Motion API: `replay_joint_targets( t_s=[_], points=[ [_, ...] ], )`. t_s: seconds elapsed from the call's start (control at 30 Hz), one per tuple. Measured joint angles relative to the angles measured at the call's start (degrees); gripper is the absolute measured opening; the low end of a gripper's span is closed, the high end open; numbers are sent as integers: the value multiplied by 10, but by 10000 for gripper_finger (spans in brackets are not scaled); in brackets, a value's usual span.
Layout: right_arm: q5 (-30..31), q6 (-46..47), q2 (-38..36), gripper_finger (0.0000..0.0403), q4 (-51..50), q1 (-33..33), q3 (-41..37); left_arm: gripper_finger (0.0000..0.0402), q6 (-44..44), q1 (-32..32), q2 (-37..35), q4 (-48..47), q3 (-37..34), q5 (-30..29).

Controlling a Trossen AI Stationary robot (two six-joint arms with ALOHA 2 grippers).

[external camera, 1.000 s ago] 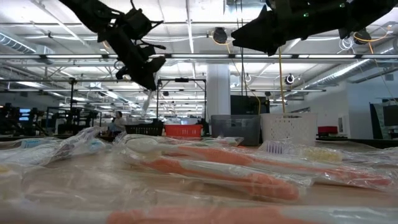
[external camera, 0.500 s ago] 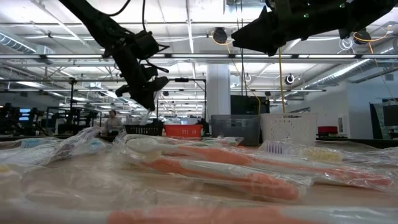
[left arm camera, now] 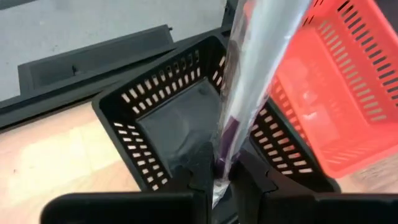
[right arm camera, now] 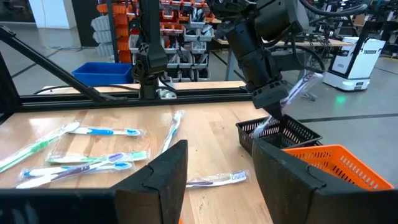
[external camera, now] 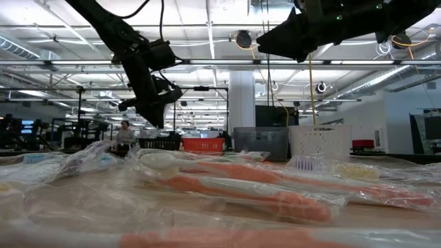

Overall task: Pick & Place Toothbrushes
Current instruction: Put the violet toothbrush into the black bin

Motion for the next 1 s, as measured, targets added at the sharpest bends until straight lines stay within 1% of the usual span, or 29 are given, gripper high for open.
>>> replay_joint_targets(
  t_s=[0.23,0.37,0.7,1.0],
  points=[
    [0,0,0,171,-7,0,0,23,-20,0,0,-1,0,0],
    [0,0,0,171,-7,0,0,37,-42,0,0,-11,0,6],
    [0,0,0,171,-7,0,0,83,-40,0,0,-22,0,9],
    [0,-1,0,171,-7,0,0,88,-22,0,0,-23,0,4]
  ],
)
